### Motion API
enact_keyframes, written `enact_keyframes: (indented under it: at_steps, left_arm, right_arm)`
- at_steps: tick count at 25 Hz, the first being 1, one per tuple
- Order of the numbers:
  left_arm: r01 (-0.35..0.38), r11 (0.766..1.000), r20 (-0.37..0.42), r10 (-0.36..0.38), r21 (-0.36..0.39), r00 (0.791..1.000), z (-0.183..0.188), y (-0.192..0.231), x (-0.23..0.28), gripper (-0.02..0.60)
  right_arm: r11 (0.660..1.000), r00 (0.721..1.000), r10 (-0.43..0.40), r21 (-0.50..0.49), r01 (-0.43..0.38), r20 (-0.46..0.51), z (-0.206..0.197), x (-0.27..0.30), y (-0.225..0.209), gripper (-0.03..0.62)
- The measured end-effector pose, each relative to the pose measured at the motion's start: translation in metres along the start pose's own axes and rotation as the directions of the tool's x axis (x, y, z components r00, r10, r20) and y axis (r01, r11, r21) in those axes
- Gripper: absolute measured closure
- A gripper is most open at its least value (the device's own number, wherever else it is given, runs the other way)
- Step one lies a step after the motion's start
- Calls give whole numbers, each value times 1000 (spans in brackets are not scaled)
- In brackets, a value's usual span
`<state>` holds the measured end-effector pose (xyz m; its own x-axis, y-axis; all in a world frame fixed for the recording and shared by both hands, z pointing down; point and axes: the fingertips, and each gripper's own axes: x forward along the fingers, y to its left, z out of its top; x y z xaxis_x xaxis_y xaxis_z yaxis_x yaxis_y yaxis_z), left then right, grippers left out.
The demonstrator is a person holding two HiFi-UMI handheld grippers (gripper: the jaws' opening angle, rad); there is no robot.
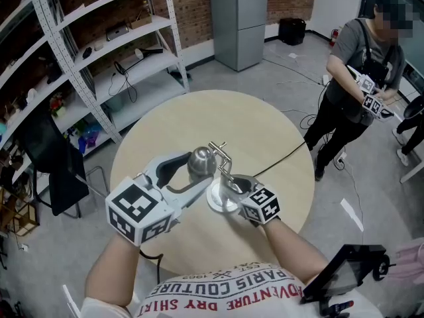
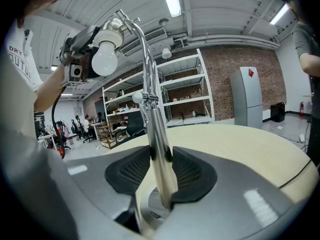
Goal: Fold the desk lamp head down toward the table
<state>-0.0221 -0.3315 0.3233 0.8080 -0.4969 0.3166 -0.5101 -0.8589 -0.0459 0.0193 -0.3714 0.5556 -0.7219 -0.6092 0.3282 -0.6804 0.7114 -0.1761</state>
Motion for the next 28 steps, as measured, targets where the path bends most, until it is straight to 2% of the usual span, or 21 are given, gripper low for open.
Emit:
enact_keyframes:
  at_steps: [28]
  left_arm:
    - [-75, 997, -126, 73, -9, 989, -87, -8, -48, 325]
  right_arm:
    - [1000, 1000, -21, -15, 21, -10, -1, 3, 2, 459]
